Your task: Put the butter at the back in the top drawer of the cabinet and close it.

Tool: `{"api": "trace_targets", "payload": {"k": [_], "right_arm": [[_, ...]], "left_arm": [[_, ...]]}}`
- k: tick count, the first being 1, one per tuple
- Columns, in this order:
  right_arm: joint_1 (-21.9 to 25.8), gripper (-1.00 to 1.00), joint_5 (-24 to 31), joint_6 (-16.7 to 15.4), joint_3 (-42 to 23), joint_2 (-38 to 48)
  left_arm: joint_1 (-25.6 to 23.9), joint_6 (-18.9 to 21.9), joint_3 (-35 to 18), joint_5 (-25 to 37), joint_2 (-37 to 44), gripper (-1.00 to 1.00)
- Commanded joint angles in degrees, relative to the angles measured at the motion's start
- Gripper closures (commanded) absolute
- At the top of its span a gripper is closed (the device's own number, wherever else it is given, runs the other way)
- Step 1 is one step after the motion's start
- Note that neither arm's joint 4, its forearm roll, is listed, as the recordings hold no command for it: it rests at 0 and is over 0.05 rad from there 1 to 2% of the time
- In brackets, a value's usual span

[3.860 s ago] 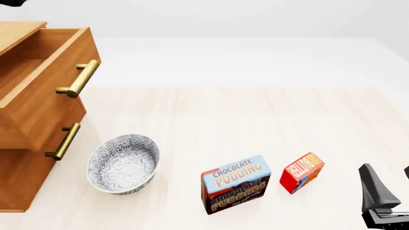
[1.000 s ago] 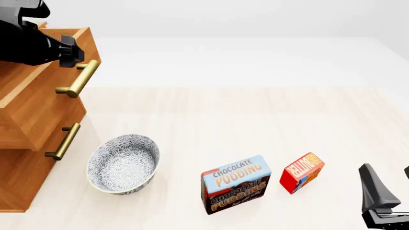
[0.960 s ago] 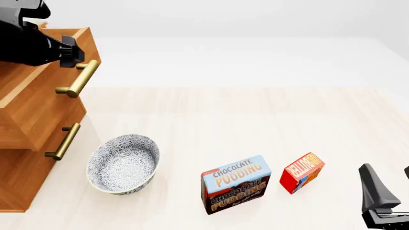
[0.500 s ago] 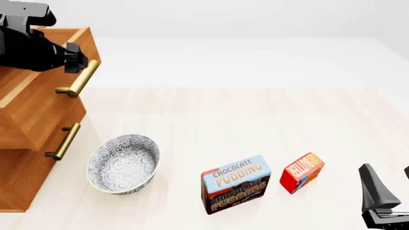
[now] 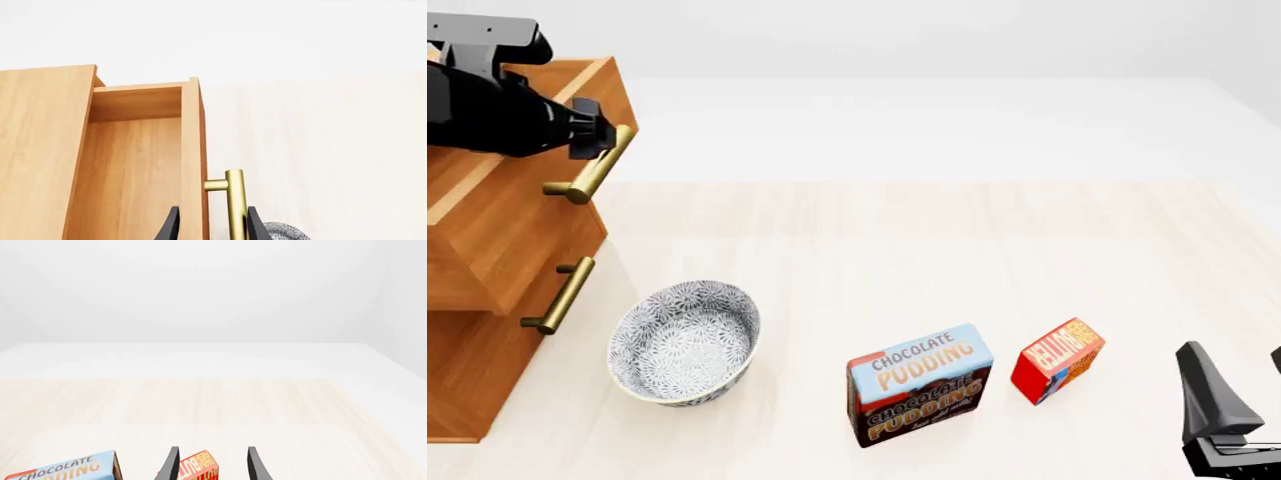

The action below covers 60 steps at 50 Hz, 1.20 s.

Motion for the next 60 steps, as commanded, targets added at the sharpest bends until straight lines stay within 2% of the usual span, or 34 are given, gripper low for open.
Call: {"api": "trace_targets", "payload": {"k": [1,21,40,60], "right_arm": [[0.00,-1.00,0.00,0.00,0.00,0.00],[0.00,-1.00,0.00,0.00,0.00,0.00],[0.00,-1.00,0.00,0.00,0.00,0.00],[0.00,-1.00,0.00,0.00,0.00,0.00]], "left_arm": [[0.01,-0.16,0.79,-0.39,0.83,-1.00],[-0.68,-0.73,0.83,-0.32,1.07,-1.00],[-3.41,-4.58,-0.43,0.10,2.43,-1.00],[-4.68,-6.69,-0.72,0.39,2.49,-1.00]]}}
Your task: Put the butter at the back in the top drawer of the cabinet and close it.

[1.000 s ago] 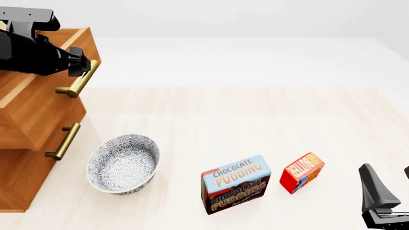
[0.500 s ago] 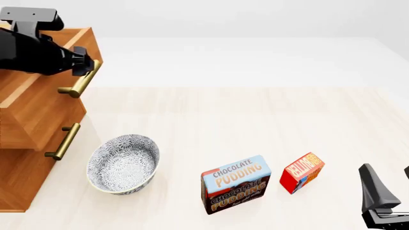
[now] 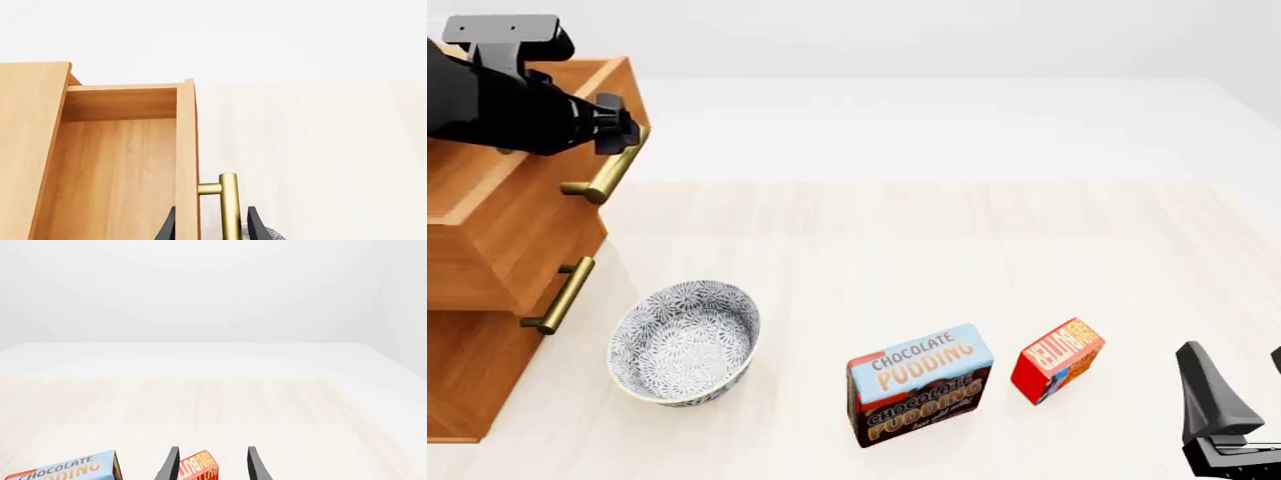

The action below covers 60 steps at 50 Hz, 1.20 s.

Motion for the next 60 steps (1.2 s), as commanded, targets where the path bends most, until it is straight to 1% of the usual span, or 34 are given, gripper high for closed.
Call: {"api": "trace_targets", "payload": {"k": [1,31,46,60], "right_arm": [[0.00,-1.00,0.00,0.00,0.00,0.00],[0.00,-1.00,0.00,0.00,0.00,0.00],[0.00,-1.00,0.00,0.00,0.00,0.00],[0.00,-1.00,0.00,0.00,0.00,0.00]], "left_arm": [[-1.40,-1.29,0.36,0.21,1.27,-1.00],[-3.57,-2.75,0.71,0.24,0.90,-1.00],[-4.30,-2.64,0.00,0.52,1.20,-1.00],[-6.27,-3.06,-1.16,0.47,2.61,-1.00]]}}
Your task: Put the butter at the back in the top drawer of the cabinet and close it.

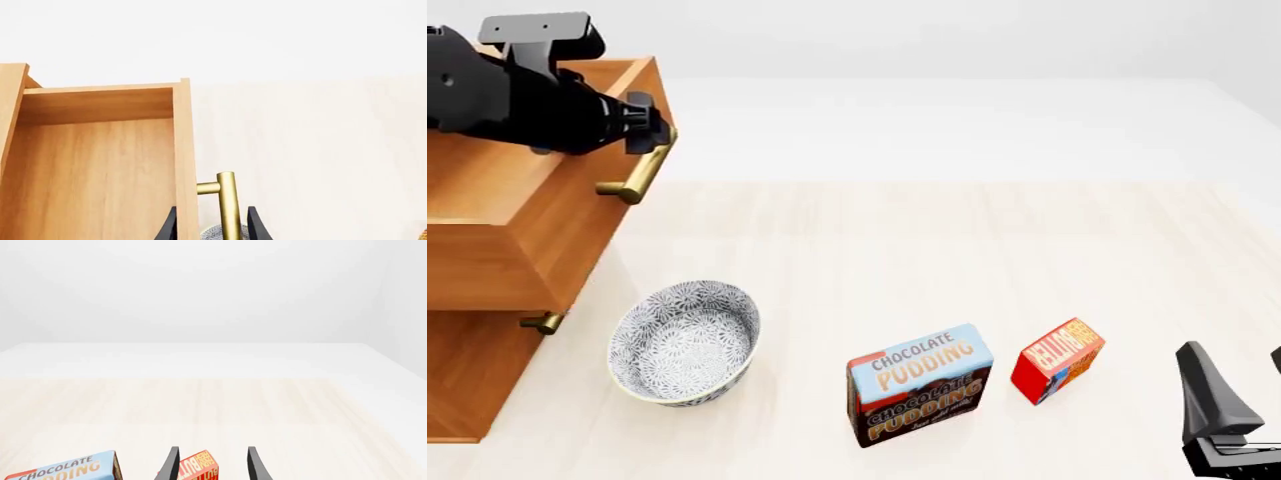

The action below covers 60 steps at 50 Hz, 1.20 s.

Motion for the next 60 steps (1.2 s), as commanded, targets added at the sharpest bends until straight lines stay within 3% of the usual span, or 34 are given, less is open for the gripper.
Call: {"api": "trace_targets", "payload": {"k": [1,60], "right_arm": [[0.00,-1.00,0.00,0.00,0.00,0.00],[0.00,-1.00,0.00,0.00,0.00,0.00]], "left_arm": [[-1.91,0.31,-0.34,-0.05,1.99,-1.00],[-7.81,-1.56,-2.21,-0.82,4.59,-1.00]]}}
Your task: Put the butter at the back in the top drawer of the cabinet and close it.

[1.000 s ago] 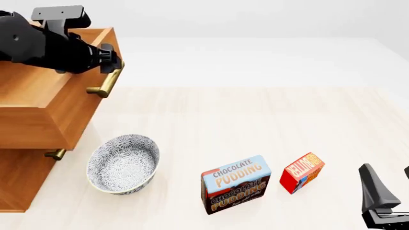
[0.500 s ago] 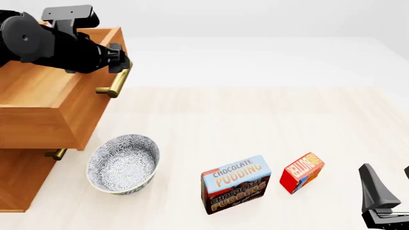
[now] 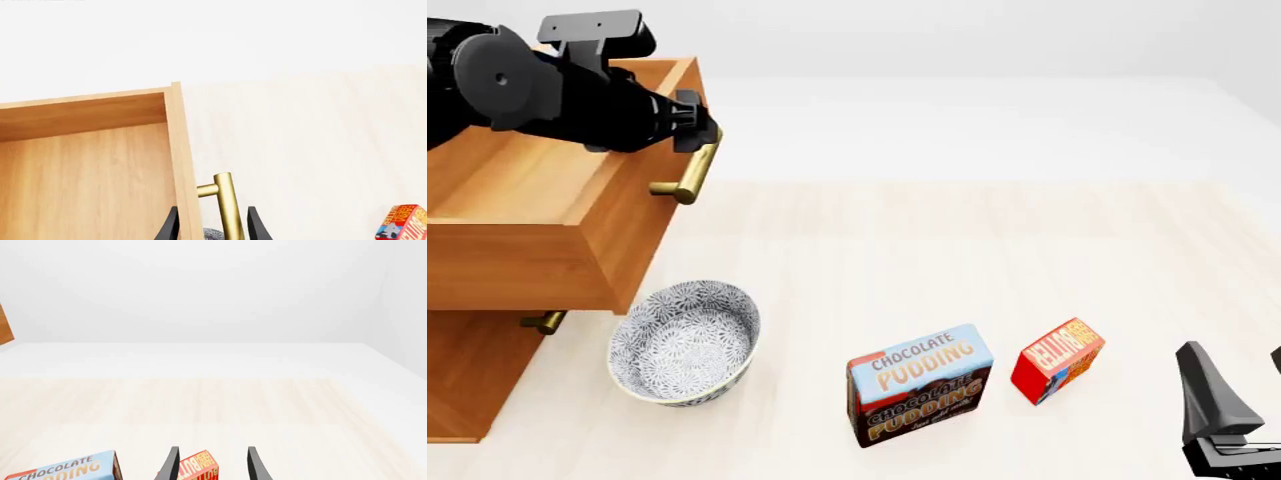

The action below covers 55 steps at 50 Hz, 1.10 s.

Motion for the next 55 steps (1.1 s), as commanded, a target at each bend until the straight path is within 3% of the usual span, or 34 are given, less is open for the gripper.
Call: {"api": "trace_targets", "payload": {"k": [1,28,55], "right_arm": [[0.00,-1.00,0.00,0.00,0.00,0.00],[0.00,-1.00,0.00,0.00,0.00,0.00],[0.00,-1.00,0.00,0.00,0.00,0.00]], "left_arm": [[-1.40,0.57,-0.10,-0.10,2.31,-1.00],[-3.45,-0.06,-1.34,0.15,3.06,-1.00],[-3.41,1.26,-3.72,4.53,-1.56,-1.00]]}}
